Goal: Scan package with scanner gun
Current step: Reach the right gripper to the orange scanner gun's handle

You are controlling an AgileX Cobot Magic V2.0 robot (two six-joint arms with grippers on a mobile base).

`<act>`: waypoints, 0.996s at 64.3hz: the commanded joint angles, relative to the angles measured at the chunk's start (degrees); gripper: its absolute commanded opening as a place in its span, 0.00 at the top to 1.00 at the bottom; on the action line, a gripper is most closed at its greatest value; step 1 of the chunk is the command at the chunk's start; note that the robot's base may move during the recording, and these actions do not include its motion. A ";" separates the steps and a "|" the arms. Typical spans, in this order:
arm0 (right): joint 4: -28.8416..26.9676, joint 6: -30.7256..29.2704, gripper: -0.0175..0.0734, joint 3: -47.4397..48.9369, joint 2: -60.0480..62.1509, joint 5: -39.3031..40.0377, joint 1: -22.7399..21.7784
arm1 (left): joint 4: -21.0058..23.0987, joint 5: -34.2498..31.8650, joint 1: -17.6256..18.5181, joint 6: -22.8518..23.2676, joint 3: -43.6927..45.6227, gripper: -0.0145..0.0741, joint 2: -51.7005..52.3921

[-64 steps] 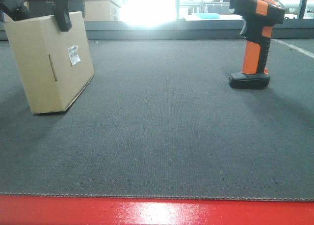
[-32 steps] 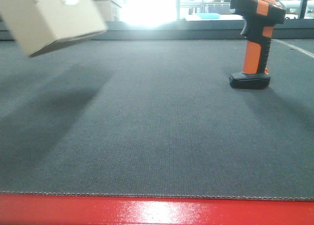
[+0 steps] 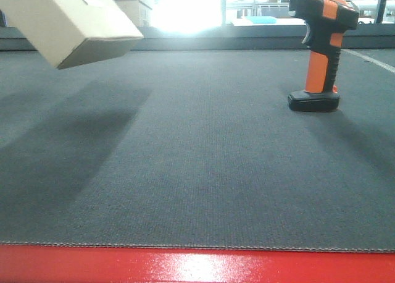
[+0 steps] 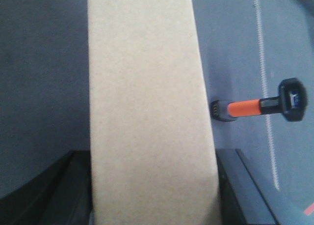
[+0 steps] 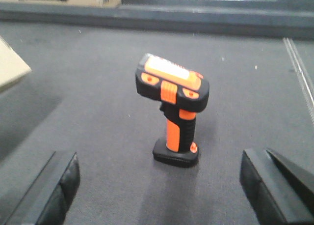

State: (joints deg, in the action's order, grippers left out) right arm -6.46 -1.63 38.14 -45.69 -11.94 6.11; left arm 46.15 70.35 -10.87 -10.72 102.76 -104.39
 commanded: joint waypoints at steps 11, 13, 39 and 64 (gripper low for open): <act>0.20 -0.01 0.18 -2.65 -4.88 11.94 0.08 | 2.84 -0.39 -0.23 -0.69 0.22 0.96 0.31; 0.20 -0.01 0.18 -3.36 -5.50 13.79 0.08 | 2.84 -0.39 -0.23 -0.69 0.22 0.96 0.31; -2.72 0.09 0.18 -8.99 -19.08 36.98 0.38 | 2.84 -0.39 -0.23 -0.69 0.22 0.96 0.31; -7.86 0.09 0.18 -6.11 -32.72 45.76 0.38 | 2.84 -1.21 -0.23 -0.69 0.22 0.96 0.31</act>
State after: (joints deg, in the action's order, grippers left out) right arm -14.06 -1.52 30.17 -76.68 31.24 6.46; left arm 46.63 70.13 -11.00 -10.96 102.76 -104.43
